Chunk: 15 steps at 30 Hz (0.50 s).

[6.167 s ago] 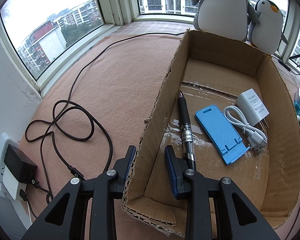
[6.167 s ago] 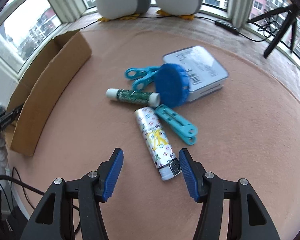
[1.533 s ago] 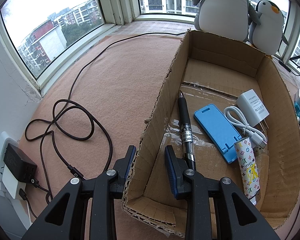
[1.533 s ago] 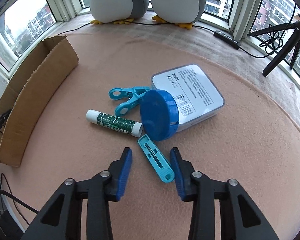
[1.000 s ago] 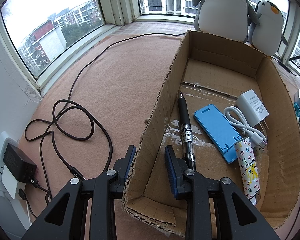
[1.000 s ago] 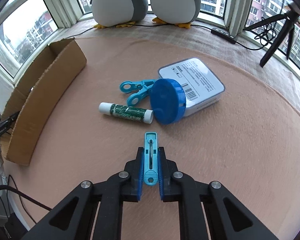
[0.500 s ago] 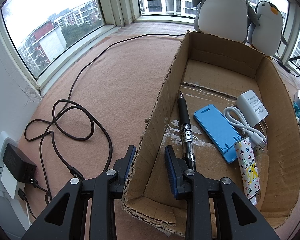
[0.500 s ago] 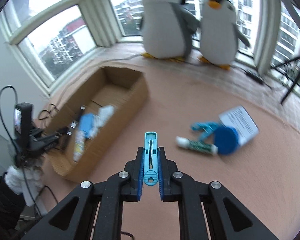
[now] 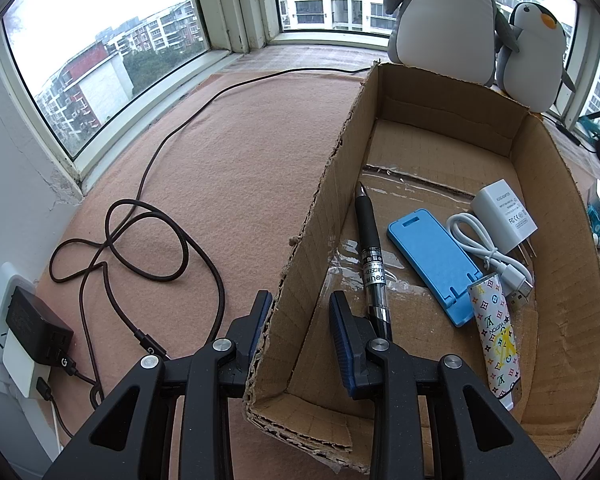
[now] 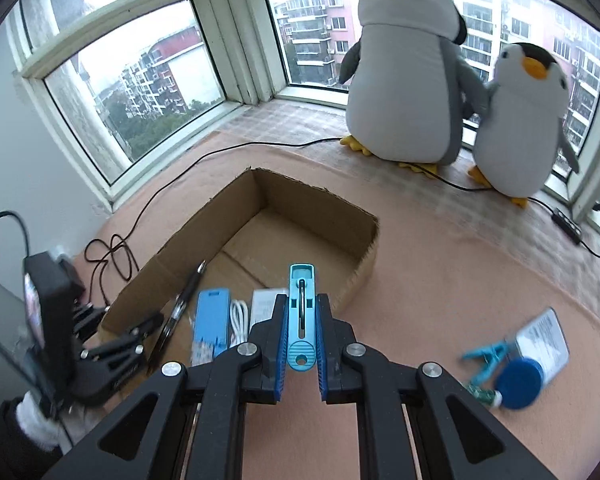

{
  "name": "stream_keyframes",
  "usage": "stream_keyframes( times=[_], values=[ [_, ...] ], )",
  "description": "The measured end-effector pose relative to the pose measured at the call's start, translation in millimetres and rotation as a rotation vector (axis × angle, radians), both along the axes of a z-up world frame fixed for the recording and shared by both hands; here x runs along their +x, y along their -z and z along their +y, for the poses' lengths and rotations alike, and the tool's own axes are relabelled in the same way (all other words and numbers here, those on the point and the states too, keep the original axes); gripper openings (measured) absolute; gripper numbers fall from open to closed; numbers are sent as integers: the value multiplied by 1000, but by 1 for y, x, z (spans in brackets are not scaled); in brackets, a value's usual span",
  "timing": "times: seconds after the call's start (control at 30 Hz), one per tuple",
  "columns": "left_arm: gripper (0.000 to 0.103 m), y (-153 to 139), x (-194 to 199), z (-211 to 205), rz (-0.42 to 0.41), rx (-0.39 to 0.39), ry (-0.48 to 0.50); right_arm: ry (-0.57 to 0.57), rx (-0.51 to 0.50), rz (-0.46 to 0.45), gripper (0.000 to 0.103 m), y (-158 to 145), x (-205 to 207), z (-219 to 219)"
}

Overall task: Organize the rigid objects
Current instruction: 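Carry the teal clip into the box and open the right gripper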

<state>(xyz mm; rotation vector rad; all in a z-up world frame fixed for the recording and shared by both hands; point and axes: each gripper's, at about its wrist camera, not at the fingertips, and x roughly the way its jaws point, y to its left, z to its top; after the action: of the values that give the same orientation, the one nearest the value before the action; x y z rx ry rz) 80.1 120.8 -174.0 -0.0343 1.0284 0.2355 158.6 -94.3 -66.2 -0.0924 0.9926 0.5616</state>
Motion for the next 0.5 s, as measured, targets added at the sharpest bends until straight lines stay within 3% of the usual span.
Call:
stream_keyframes(
  times=[0.5],
  values=[
    [31, -1, 1, 1, 0, 0, -2, 2, -98, 29, 11, 36, 36, 37]
  ],
)
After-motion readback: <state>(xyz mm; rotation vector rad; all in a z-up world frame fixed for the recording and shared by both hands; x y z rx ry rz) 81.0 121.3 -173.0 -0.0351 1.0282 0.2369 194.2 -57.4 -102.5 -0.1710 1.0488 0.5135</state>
